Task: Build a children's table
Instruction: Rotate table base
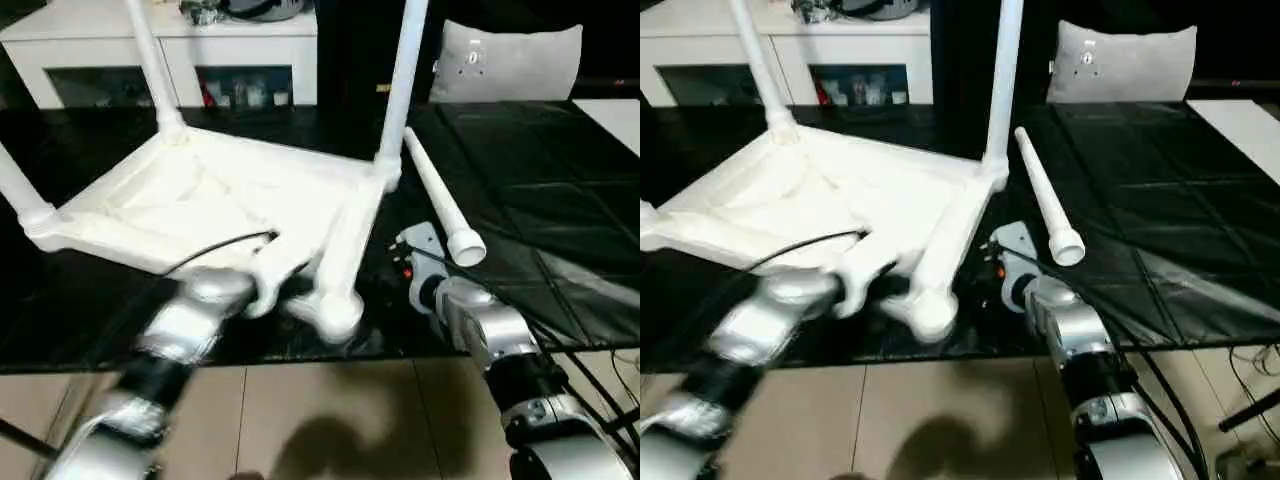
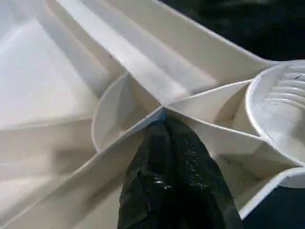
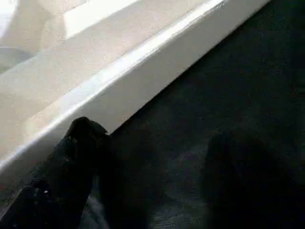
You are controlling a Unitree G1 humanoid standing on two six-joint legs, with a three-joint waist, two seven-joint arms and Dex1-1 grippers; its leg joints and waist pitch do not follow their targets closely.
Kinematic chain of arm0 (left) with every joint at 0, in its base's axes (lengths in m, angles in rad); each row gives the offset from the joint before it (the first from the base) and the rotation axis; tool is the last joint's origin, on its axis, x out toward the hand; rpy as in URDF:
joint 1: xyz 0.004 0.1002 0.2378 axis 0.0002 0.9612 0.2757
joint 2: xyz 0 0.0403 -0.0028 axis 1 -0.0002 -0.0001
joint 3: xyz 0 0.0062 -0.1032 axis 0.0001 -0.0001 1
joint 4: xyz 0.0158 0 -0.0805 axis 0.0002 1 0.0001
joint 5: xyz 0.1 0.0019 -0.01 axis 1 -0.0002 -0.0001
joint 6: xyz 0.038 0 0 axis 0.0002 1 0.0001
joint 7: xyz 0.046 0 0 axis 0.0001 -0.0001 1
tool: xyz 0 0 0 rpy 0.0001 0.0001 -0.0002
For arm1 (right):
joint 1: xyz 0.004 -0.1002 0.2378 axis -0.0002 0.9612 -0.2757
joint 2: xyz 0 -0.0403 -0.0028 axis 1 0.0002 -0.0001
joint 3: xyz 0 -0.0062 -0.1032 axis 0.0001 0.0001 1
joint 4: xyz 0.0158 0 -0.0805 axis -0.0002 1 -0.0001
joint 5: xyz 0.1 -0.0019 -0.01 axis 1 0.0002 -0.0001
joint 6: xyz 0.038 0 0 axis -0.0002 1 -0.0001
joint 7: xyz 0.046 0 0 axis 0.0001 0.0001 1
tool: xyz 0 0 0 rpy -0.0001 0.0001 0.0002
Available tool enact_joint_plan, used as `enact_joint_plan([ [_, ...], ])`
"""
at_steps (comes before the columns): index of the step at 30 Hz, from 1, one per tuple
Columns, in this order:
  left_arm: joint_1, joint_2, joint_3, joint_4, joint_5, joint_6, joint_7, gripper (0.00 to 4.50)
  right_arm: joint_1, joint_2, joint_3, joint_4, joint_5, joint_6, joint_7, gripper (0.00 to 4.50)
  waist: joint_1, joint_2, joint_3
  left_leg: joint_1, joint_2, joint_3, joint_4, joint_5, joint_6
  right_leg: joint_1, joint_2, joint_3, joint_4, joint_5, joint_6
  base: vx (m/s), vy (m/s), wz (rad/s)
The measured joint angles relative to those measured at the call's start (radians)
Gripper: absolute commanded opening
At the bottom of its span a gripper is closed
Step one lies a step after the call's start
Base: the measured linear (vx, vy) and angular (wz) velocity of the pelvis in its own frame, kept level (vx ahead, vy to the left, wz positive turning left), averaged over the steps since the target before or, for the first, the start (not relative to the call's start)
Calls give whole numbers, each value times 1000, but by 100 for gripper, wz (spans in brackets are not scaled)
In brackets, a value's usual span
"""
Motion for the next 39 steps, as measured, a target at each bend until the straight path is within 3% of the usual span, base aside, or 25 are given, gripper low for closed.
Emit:
enact_joint_plan([
  [3, -19, -51, 34, 66, 2, -46, 112, 8, -2, 1, -29, -1, -4, -28, -35, 450, -4, 0, 0, -2, 0, 0, -1, 0, 0, -1, 0, 0, 0, 0, 1, 0, 0, 0],
  [7, -20, -89, 94, 69, -46, -90, 123, 24, -7, 6, -54, -34, 7, -38, -71, 450, 1, -1, 1, -5, 0, 0, 0, 1, 2, -5, 1, -1, 0, 0, 0, 0, 0, 0],
  [10, 1, -97, 112, -11, -95, -107, 69, 34, -13, 10, -78, -57, 12, -32, -116, 450, 8, -1, 1, -5, 0, 1, 0, 0, 3, -5, 0, -1, -1, 0, 0, 0, 0, 0],
  [15, 83, -91, 137, -140, -152, -88, 65, 91, -30, 11, -94, -110, 6, 58, -184, 450, 7, 0, 1, -4, 1, 1, 0, 0, 2, -5, 0, -1, -1, 0, 0, 0, 0, 0],
  [21, 125, -77, 188, -216, -160, -68, 98, 139, -30, 16, -157, -143, 39, 17, -206, 450, 5, 0, 1, -4, 1, 1, 0, 0, 2, -4, 0, -1, -1, 0, 0, 0, 0, 0],
  [28, 190, -40, 203, -350, -166, 1, 113, 193, -43, -6, -167, -140, 46, 12, -225, 450, -3, 0, 1, -4, 1, 1, -1, 0, 2, -5, 0, -1, -2, 0, 1, 0, 0, 0],
  [31, 208, -4, 206, -407, -171, 39, 96, 212, -92, -23, -175, -116, 42, 21, -228, 450, -7, 0, 1, -4, 1, 1, -1, 0, 2, -5, 0, 0, -1, 0, 1, 0, 0, 0],
  [33, 228, 28, 201, -450, -179, 63, 61, 244, -168, -41, -175, -20, 23, 50, -252, 450, -12, 0, 1, -3, 0, 2, 0, 0, 2, -5, 0, 0, 0, 0, 1, 0, 0, 0],
  [35, 239, 43, 201, -466, -183, 84, 50, 249, -231, -70, -178, 71, 10, 74, -267, 450, -10, 0, 2, -2, 0, 2, -1, 0, 2, -5, 0, 0, 1, 0, 1, 0, 0, 0],
  [39, 256, 51, 196, -487, -182, 105, 41, 286, -280, -78, -175, 168, -3, 74, -282, 450, -6, 0, 2, -3, 1, 2, 0, 0, 2, -5, 0, 0, 0, 0, 1, 0, 0, 0],
])
